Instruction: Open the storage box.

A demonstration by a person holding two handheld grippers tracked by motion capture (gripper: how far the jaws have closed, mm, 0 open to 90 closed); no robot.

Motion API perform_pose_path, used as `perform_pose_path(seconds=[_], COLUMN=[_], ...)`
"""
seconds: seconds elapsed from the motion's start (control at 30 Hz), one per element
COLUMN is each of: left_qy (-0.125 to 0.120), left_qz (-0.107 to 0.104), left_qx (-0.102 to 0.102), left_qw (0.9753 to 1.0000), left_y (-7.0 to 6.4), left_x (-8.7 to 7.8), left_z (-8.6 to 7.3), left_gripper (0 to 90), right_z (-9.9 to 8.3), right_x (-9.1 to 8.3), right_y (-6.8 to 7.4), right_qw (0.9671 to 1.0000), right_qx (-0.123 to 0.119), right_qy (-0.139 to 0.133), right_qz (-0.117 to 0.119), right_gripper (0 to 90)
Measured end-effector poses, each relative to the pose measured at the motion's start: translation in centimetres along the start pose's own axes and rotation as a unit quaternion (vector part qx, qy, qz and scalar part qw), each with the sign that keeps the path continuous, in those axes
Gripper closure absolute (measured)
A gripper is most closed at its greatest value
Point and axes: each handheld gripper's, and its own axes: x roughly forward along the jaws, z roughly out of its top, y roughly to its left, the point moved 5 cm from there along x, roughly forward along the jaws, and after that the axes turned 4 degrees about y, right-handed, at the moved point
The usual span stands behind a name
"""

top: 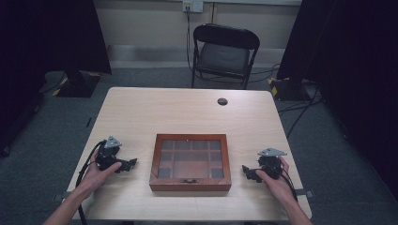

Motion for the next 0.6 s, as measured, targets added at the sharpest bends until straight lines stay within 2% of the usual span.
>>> perform_pose_path(seconds=[0.1,0.2,0.43,0.5,0.53,0.6], left_qy=[0.002,-0.001,0.012,0.007,0.000,-0.004], left_qz=[0.001,0.003,0.000,-0.007,-0.026,-0.029], left_qx=[0.003,0.001,-0.002,-0.005,-0.009,-0.006], left_qw=[1.0000,1.0000,0.9999,0.9999,0.9996,0.9996], left_y=[0.0,0.1,0.0,-0.1,-0.4,-0.7], left_x=[-0.1,-0.5,-0.8,-1.1,-1.5,-1.8], left_z=[0.0,0.2,0.5,0.8,1.2,1.6], left_gripper=[3.6,15.3,20.7,20.8,20.3,20.5], right_z=[0.0,0.0,0.0,0.0,0.0,0.0], right_x=[0.0,0.0,0.0,0.0,0.0,0.0], right_y=[0.0,0.0,0.0,0.0,0.0,0.0], right_qw=[1.0000,1.0000,1.0000,1.0000,1.0000,1.0000], right_qx=[0.000,0.000,0.000,0.000,0.000,0.000], right_qy=[0.000,0.000,0.000,0.000,0.000,0.000], right_qz=[0.000,0.001,0.001,0.000,0.000,0.000], right_gripper=[1.5,1.5,1.5,1.5,1.5,1.5])
